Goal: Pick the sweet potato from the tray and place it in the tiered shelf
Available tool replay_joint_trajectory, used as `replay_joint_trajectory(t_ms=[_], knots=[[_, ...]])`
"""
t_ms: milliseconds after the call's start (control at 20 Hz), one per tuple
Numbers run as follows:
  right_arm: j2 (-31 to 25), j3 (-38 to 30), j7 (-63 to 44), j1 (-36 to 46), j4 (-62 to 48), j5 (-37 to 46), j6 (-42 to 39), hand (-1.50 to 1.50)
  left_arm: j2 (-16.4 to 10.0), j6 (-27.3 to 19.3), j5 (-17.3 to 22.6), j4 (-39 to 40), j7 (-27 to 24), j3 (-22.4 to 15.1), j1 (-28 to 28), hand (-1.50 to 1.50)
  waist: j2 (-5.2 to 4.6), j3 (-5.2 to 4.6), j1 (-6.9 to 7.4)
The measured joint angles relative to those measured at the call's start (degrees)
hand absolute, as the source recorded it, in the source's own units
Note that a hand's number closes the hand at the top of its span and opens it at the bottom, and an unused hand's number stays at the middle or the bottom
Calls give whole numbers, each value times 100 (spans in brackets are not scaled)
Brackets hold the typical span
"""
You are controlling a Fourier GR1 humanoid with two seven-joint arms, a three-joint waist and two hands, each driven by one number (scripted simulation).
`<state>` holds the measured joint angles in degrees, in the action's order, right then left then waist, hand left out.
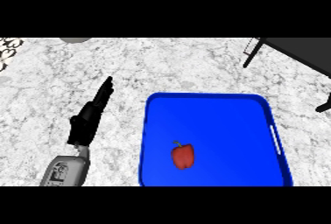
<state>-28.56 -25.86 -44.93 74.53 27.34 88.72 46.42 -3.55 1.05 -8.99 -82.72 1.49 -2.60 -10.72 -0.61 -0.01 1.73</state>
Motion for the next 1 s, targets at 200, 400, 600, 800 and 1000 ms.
replay_joint_trajectory(t_ms=[200, 400, 600, 800, 1000], knots=[[-305, 57, -758, -160, -190, 573, -326, -150, -11, -11, 9, 16, 55, 43, -74, 0, 8, -9, -35], [-290, 159, -1427, -212, -129, 1004, -541, -150, -42, 13, 30, 36, -38, 84, 11, 0, 24, -6, -51], [-233, 81, -1423, -363, 134, 928, -429, -150, -45, -7, 7, 82, -76, 102, 38, 0, 43, -5, -93], [-123, -57, -1363, -475, 509, 626, -268, -150, -62, -9, 14, 4, 39, 127, 19, 0, 56, 0, -122], [-3, -120, -1264, -402, 741, 296, -188, -150, -11, -27, 3, 93, -6, 116, -11, 0, 53, 1, -120]])
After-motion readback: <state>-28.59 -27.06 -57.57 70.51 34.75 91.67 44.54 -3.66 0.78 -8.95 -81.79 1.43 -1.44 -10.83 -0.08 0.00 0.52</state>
